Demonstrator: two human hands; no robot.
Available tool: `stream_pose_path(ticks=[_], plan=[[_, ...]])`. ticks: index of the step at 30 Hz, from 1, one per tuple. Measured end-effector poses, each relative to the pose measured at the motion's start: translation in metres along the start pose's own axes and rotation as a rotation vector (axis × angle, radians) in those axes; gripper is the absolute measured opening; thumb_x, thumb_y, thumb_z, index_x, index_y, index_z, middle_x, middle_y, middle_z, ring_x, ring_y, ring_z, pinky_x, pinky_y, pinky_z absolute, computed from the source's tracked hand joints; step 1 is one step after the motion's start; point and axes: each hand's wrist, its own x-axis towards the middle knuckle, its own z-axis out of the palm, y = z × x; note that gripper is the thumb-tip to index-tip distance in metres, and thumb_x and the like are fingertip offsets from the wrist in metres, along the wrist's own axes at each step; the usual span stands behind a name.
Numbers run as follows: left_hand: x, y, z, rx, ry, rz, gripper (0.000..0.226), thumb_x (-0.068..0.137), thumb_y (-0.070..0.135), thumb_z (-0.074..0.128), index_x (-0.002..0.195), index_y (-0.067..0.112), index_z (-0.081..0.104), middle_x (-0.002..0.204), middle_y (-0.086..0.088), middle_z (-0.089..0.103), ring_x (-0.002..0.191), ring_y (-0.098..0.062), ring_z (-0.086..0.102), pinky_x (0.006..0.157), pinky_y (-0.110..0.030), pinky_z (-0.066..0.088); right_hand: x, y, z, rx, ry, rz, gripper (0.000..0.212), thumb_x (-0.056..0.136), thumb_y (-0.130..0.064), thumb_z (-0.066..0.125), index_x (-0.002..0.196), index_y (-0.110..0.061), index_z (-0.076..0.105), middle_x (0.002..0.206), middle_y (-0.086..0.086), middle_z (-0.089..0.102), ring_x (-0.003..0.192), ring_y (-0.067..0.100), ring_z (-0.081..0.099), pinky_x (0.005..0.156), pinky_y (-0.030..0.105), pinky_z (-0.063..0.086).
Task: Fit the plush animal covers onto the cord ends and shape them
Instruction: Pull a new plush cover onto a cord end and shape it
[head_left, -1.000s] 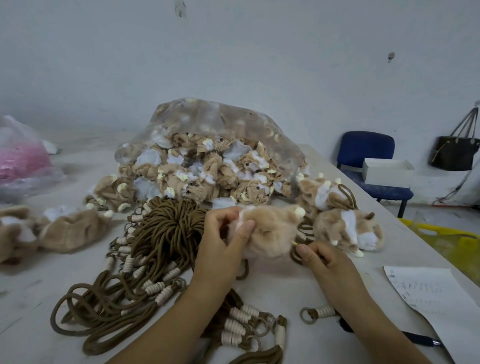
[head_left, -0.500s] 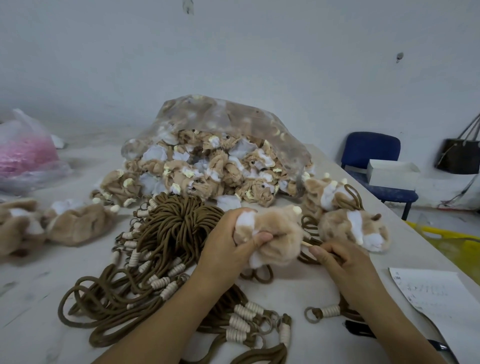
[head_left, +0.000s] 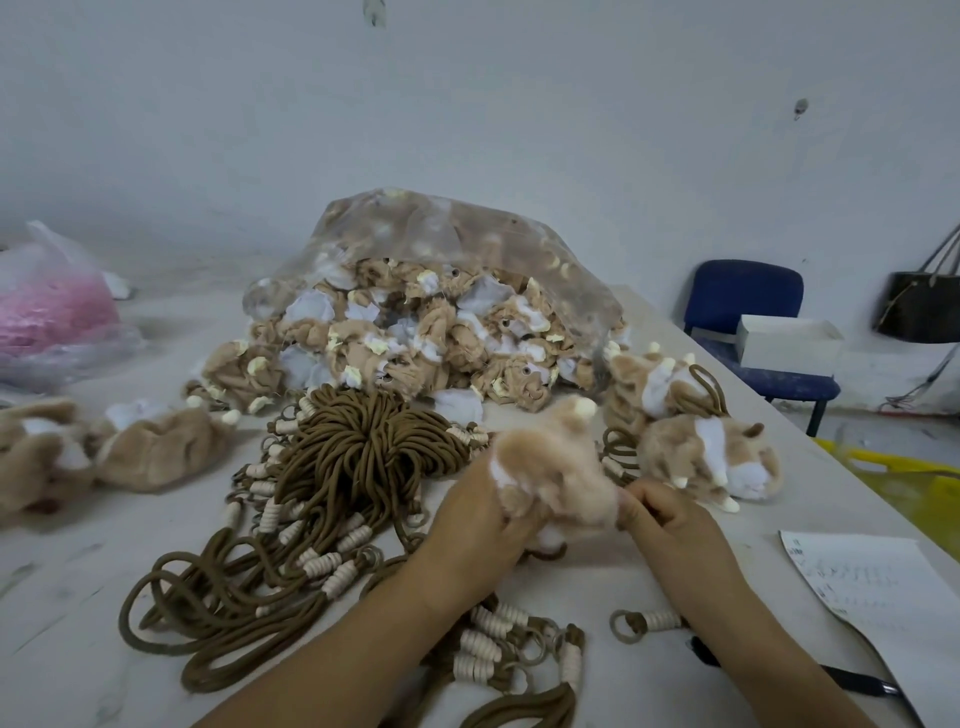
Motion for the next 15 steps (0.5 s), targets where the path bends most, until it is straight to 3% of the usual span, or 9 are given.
stream_pose_path(ticks=[2,4,6,7,9,11,13,15], plan=[[0.001,0.002,0.005,-0.005,-0.013,-0.003,0.07,0.084,0.075,0.041,0.12,0.018,0.06,0.107,0.01,0.061,0.098,0.002,0.057,0.08,-0.018,0.048,0.0,-0.002,0.003,0.02,-0.006,0.031,0.03,0.084,-0.046,0.055,0.06,-0.028,0.054,0.06,-0.008,0.053,0.054,-0.002,0.043,0.051,0.01,0.035],[0.005,0.006,0.006,-0.074,0.012,0.006,0.04,0.085,0.063,0.053,0.116,0.037,0.057,0.103,0.015,0.064,0.096,-0.001,0.06,0.077,-0.021,0.05,0.001,0.0,0.002,0.008,0.0,0.048,0.031,0.081,-0.052,0.053,0.062,-0.028,0.055,0.065,-0.006,0.057,0.055,-0.001,0.045,0.052,0.011,0.035],[0.005,0.009,0.003,-0.194,0.027,0.034,0.024,0.087,0.051,0.061,0.107,0.038,0.058,0.092,0.013,0.066,0.084,-0.004,0.063,0.066,-0.022,0.05,0.002,0.003,-0.001,-0.008,0.029,0.066,0.033,0.086,-0.045,0.055,0.062,-0.023,0.056,0.067,-0.004,0.059,0.056,-0.001,0.047,0.052,0.01,0.035],[0.004,0.007,0.003,-0.253,0.034,0.022,0.026,0.088,0.052,0.059,0.105,0.033,0.059,0.089,0.006,0.065,0.081,-0.008,0.063,0.064,-0.03,0.051,0.002,0.004,-0.003,-0.001,0.046,0.076,0.035,0.088,-0.045,0.055,0.062,-0.021,0.057,0.068,-0.003,0.059,0.056,-0.001,0.048,0.051,0.009,0.036],[0.001,0.002,0.003,-0.309,0.064,-0.089,0.04,0.087,0.06,0.054,0.108,0.026,0.058,0.097,-0.001,0.065,0.09,-0.014,0.065,0.075,-0.04,0.055,0.003,0.005,-0.004,0.023,0.06,0.089,0.044,0.08,-0.057,0.052,0.065,-0.015,0.059,0.069,-0.002,0.06,0.059,0.004,0.051,0.052,0.01,0.037],[-0.001,-0.005,0.002,-0.307,0.097,-0.172,0.049,0.083,0.064,0.052,0.111,0.024,0.058,0.1,0.004,0.068,0.094,-0.012,0.065,0.079,-0.032,0.054,0.004,0.004,-0.005,0.025,0.063,0.09,0.052,0.072,-0.065,0.048,0.066,-0.015,0.06,0.068,-0.001,0.06,0.06,0.008,0.052,0.052,0.012,0.036],[-0.001,-0.007,0.0,-0.292,0.145,-0.178,0.048,0.08,0.066,0.052,0.105,0.025,0.059,0.095,0.01,0.068,0.088,-0.006,0.065,0.074,-0.024,0.051,0.005,0.006,-0.009,0.003,0.06,0.076,0.05,0.072,-0.065,0.05,0.063,-0.017,0.058,0.066,0.0,0.058,0.055,0.006,0.048,0.052,0.013,0.036],[0.001,-0.007,-0.004,-0.292,0.181,-0.204,0.05,0.076,0.068,0.052,0.1,0.025,0.059,0.089,0.012,0.066,0.081,-0.005,0.063,0.071,-0.028,0.051,0.006,0.009,-0.014,-0.038,0.046,0.047,0.053,0.072,-0.063,0.055,0.063,-0.01,0.057,0.066,0.004,0.055,0.055,0.008,0.045,0.054,0.016,0.035]])
